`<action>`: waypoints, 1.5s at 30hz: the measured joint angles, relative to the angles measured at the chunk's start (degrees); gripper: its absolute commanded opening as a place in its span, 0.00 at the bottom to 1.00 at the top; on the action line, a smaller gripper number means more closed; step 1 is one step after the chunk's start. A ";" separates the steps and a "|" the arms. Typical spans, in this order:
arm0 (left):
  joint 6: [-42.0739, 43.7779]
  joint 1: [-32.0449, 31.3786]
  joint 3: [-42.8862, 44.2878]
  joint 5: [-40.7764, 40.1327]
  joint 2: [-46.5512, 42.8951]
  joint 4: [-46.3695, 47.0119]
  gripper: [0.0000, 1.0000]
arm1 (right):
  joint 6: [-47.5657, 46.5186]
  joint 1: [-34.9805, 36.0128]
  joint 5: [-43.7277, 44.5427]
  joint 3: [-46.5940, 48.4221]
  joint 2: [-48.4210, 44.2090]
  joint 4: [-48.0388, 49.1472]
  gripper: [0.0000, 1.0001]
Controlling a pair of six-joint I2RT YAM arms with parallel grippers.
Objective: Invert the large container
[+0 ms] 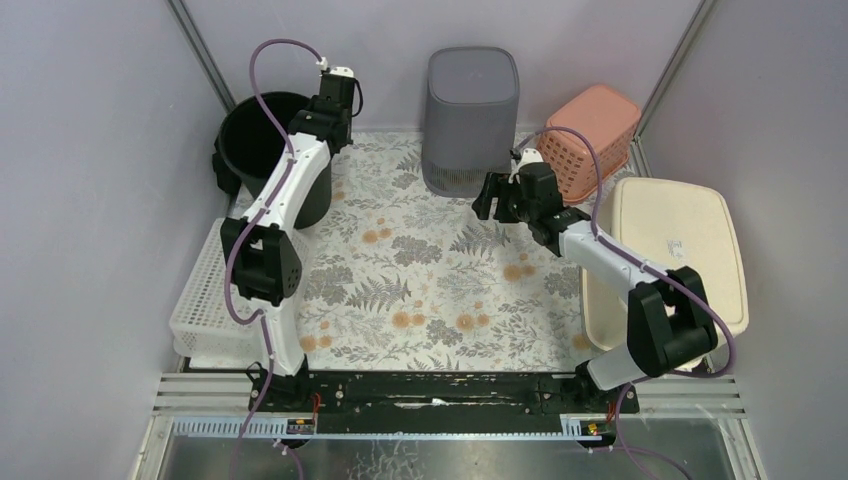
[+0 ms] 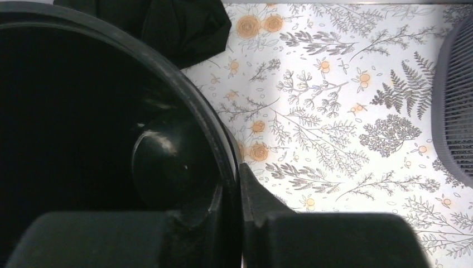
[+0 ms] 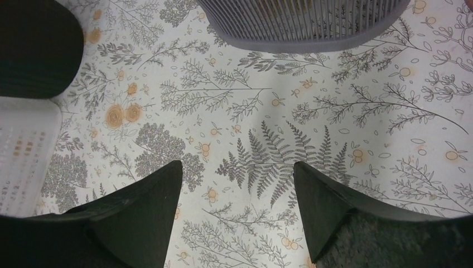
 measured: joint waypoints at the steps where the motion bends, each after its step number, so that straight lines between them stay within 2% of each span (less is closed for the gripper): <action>1: -0.39 0.00 0.00 0.02 0.11 -0.11 0.04 | 0.00 0.00 0.00 -0.33 -0.63 -0.02 0.79; 2: -0.55 0.02 0.00 -0.31 0.15 -0.81 0.00 | 0.00 0.00 0.00 -0.63 -1.16 -0.13 0.79; 11: -2.54 0.22 1.14 6.62 -1.36 -1.11 0.00 | 0.44 -0.02 0.07 -3.61 -6.80 -2.43 0.79; 16: -7.76 0.09 2.93 16.26 -5.62 -1.20 0.00 | 0.33 -0.02 0.22 -3.78 -14.29 -5.42 0.79; 21: -15.45 -0.07 2.19 30.40 -13.99 -0.37 0.00 | -0.37 0.00 0.55 -3.74 -21.75 -9.60 0.79; 29: -33.33 -2.91 -23.30 49.44 -33.77 16.83 0.01 | -1.64 -0.02 4.07 -3.67 -33.16 -19.17 0.81; 36: -44.50 -11.54 -41.38 53.22 -37.68 28.79 0.03 | -1.60 0.00 6.78 -3.67 -38.10 -25.90 0.82; 37: -47.04 -12.81 -45.92 53.51 -38.34 32.81 0.05 | -1.57 -0.02 7.10 -3.67 -38.51 -26.62 0.82; 38: -47.52 -13.62 -46.64 53.53 -38.45 33.35 0.09 | -1.55 -0.02 7.32 -3.67 -38.77 -27.28 0.82; 41: -51.95 -14.99 -54.01 53.51 -39.30 42.12 0.27 | -1.20 -0.02 7.87 -3.69 -38.97 -28.50 0.83; 45: -55.80 -15.72 -60.54 52.89 -39.34 50.86 0.42 | -0.59 -0.02 7.80 -4.31 -38.88 -28.50 0.84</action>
